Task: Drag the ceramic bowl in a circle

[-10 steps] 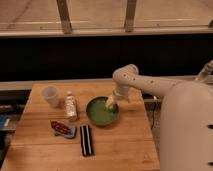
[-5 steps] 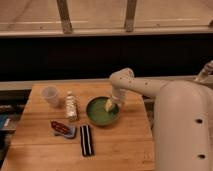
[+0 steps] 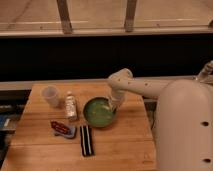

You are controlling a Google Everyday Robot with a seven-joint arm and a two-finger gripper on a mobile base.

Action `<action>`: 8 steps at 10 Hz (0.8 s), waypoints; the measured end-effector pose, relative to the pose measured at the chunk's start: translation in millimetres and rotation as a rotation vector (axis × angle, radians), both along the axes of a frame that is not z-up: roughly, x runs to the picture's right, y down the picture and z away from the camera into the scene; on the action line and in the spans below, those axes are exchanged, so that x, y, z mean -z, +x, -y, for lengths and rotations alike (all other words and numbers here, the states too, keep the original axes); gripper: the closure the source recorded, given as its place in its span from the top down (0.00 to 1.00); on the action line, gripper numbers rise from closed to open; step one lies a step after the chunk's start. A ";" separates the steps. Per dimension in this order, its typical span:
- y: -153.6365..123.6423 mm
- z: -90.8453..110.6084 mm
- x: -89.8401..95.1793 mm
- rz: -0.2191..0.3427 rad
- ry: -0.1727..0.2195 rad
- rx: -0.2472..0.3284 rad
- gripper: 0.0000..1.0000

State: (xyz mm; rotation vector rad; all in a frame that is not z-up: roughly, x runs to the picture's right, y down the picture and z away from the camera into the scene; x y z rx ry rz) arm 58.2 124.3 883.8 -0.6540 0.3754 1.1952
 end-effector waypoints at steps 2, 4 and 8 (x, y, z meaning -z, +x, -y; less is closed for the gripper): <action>17.5 7.6 6.3 -0.047 0.019 -0.005 0.00; 43.1 25.6 5.4 -0.106 0.033 -0.017 0.00; 69.4 64.1 -16.1 -0.176 0.045 0.004 0.00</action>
